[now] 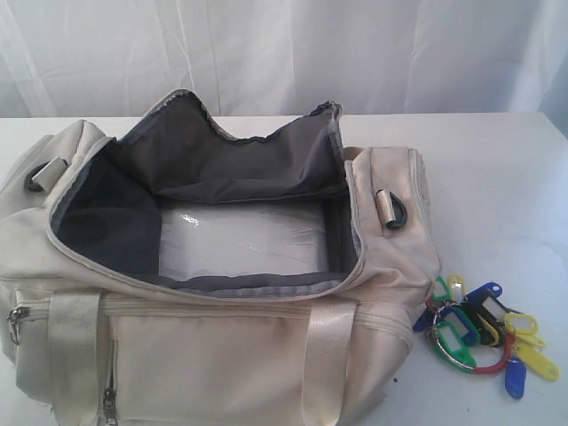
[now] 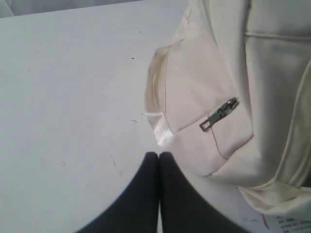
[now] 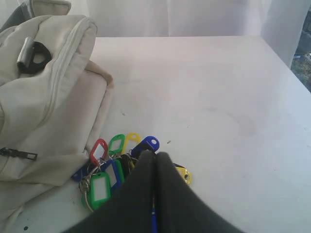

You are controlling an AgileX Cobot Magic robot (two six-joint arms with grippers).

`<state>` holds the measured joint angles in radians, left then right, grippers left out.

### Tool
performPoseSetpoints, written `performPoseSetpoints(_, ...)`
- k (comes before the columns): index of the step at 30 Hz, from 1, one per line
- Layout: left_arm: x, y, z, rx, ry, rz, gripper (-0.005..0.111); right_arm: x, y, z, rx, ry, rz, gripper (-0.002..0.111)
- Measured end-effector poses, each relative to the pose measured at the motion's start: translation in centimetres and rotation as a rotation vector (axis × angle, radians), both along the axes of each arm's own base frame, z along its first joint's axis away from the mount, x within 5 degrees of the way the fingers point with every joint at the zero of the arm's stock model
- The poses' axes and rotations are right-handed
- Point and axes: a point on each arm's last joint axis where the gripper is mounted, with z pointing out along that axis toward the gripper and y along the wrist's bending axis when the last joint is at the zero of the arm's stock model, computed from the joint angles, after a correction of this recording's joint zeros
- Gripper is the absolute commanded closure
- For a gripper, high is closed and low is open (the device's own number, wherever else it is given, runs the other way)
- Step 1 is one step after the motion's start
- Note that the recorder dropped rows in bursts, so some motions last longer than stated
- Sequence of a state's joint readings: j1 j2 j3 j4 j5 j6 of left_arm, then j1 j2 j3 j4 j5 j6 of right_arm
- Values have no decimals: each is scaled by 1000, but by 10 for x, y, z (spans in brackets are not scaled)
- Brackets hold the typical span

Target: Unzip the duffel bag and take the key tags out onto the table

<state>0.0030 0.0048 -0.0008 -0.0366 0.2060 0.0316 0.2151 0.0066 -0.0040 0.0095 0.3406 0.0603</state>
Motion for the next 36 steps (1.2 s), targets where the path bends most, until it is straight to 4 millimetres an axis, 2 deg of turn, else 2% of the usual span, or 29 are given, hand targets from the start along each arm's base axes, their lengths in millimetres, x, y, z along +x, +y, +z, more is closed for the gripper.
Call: performPoseSetpoints(36,0,-2,0,-50,0,-2,107,0,0,0,0,0,0,108)
